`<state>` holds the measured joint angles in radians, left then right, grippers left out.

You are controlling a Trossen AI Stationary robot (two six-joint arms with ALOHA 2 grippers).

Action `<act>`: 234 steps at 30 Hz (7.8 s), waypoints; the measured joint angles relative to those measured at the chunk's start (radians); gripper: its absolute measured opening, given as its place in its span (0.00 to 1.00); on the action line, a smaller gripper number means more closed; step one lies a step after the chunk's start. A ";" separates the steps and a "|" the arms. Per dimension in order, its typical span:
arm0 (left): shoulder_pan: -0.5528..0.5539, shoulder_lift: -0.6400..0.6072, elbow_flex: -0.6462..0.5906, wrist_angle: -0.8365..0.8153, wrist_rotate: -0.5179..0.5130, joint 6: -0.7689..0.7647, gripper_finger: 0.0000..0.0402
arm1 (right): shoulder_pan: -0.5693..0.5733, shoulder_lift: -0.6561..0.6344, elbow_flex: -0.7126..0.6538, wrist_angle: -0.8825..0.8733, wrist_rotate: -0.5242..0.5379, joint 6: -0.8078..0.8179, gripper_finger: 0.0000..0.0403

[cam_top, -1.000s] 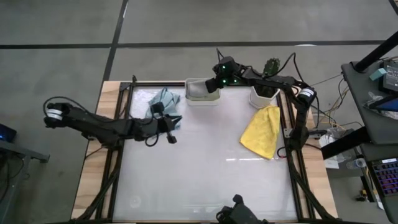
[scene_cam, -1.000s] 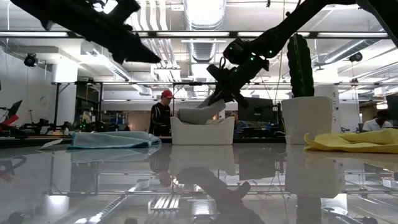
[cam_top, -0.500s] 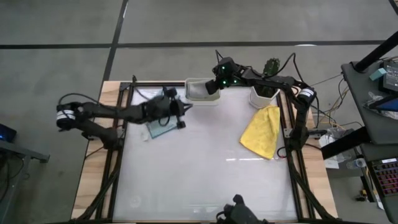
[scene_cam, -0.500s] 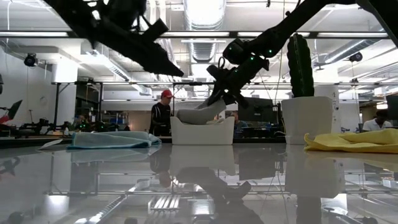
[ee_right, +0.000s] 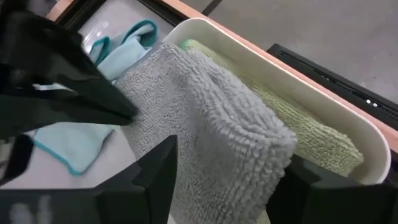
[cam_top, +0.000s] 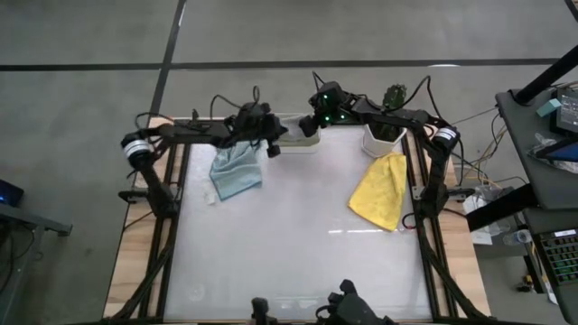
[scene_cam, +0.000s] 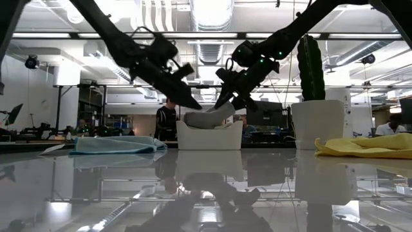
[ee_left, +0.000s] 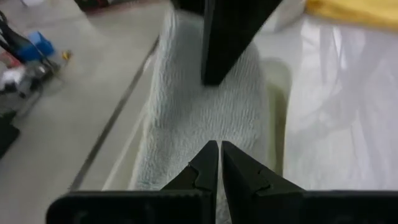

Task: Fold microfiber towels
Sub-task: Put the gray cloth into the bin

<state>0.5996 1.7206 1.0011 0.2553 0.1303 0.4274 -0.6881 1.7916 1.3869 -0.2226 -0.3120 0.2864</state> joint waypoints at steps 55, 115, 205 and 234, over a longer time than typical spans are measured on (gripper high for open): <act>0.024 0.052 0.061 -0.064 -0.166 -0.002 0.02 | 0.144 -0.014 -0.024 -0.182 0.279 -0.399 0.02; -0.001 0.070 0.038 -0.177 -0.014 -0.007 0.02 | 0.124 0.040 -0.038 -0.116 0.281 -0.321 0.02; 0.028 0.078 0.046 -0.106 -0.151 -0.002 0.02 | 0.092 -0.023 -0.020 -0.074 0.134 -0.185 0.06; 0.029 0.078 0.039 -0.107 -0.173 -0.003 0.02 | 0.083 -0.063 -0.066 -0.183 0.129 -0.121 0.33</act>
<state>0.6285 1.7985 1.0405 0.1482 -0.0430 0.4243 -0.6052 1.7288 1.3213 -0.4059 -0.1829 0.1654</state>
